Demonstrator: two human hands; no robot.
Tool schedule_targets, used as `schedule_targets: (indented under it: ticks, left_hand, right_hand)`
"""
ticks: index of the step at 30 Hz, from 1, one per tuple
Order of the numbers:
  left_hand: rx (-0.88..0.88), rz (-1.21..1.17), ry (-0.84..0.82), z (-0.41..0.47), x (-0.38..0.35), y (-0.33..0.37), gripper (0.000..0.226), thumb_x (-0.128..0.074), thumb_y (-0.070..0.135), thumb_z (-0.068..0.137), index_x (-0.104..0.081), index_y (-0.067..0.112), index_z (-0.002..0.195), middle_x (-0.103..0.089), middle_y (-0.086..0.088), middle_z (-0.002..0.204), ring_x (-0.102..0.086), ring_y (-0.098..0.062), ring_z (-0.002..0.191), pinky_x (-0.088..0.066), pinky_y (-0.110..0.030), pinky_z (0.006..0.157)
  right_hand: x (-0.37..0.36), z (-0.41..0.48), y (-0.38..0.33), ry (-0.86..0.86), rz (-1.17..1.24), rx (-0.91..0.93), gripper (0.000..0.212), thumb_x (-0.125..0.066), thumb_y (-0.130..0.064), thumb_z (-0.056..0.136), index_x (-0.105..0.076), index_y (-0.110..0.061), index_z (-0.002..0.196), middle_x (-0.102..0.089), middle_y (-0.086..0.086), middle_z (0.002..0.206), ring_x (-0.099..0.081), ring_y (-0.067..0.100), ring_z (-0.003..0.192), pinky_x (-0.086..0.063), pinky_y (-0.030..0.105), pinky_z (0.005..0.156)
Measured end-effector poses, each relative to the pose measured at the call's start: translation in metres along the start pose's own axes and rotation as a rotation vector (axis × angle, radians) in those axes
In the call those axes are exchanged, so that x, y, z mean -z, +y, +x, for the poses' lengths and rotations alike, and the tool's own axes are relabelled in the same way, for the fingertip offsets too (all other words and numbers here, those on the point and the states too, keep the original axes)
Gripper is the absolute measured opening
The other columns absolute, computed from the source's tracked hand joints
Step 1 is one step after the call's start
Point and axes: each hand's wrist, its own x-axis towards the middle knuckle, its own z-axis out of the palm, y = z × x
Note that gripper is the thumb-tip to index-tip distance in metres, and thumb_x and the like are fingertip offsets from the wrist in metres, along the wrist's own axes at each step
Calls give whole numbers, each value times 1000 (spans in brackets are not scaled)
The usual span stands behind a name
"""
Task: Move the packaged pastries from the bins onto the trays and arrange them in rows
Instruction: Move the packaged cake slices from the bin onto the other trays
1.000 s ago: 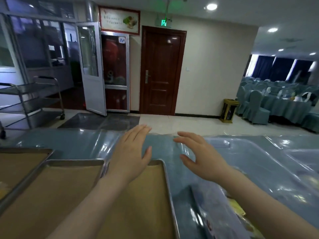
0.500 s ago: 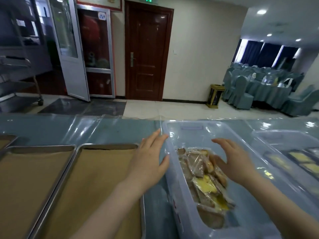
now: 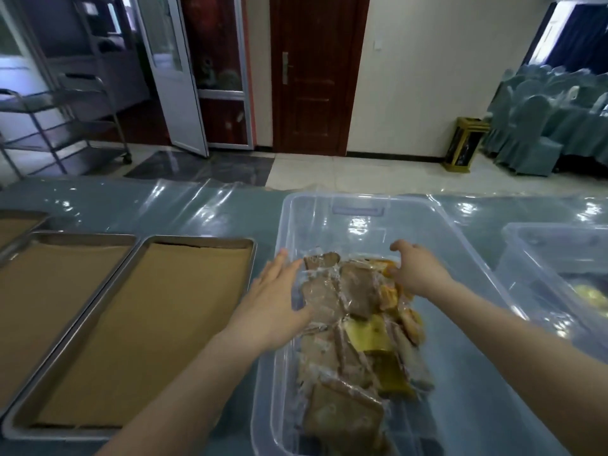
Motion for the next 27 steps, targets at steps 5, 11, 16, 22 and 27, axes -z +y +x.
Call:
schedule_targets:
  ticks: [5, 11, 16, 22, 27]
  left_hand:
    - [66, 102, -8, -2, 2, 8, 79, -50, 50, 86, -2, 37, 148, 19, 16, 153, 2, -16, 143, -9, -39, 114]
    - [58, 114, 27, -1, 1, 7, 73, -47, 48, 88, -5, 37, 147, 17, 19, 154, -13, -21, 142, -20, -39, 110]
    - [54, 116, 38, -3, 1, 7, 68, -46, 45, 89, -10, 36, 146, 16, 20, 153, -22, -24, 139, -29, -40, 106]
    - [64, 128, 44, -3, 2, 8, 64, -46, 41, 89, -16, 34, 146, 16, 21, 153, -28, -24, 135, -35, -40, 102]
    - [63, 139, 47, -2, 2, 9, 62, -46, 38, 89, -20, 33, 145, 15, 21, 153, -28, -23, 135, -36, -39, 99]
  right_hand:
    - [-75, -8, 27, -94, -211, -4, 59, -51, -50, 90, -27, -26, 139, -24, 20, 143, -37, 45, 123, -43, 49, 93]
    - [-109, -18, 38, -203, -103, -15, 83, -49, -59, 88, 6, -39, 148, 8, 10, 157, -17, 49, 136, -34, 55, 105]
    - [-114, -14, 50, 19, -29, -24, 59, -46, -56, 90, -22, -41, 141, 23, -4, 153, -35, 45, 128, -45, 55, 94]
    - [-114, -5, 58, 9, -35, -93, 71, -59, -49, 85, -18, -45, 143, 20, 3, 156, -45, 44, 121, -50, 50, 91]
    - [-103, 0, 53, -73, -105, -44, 51, -53, -29, 89, -37, -24, 137, -35, 14, 140, -52, 41, 105, -48, 44, 87]
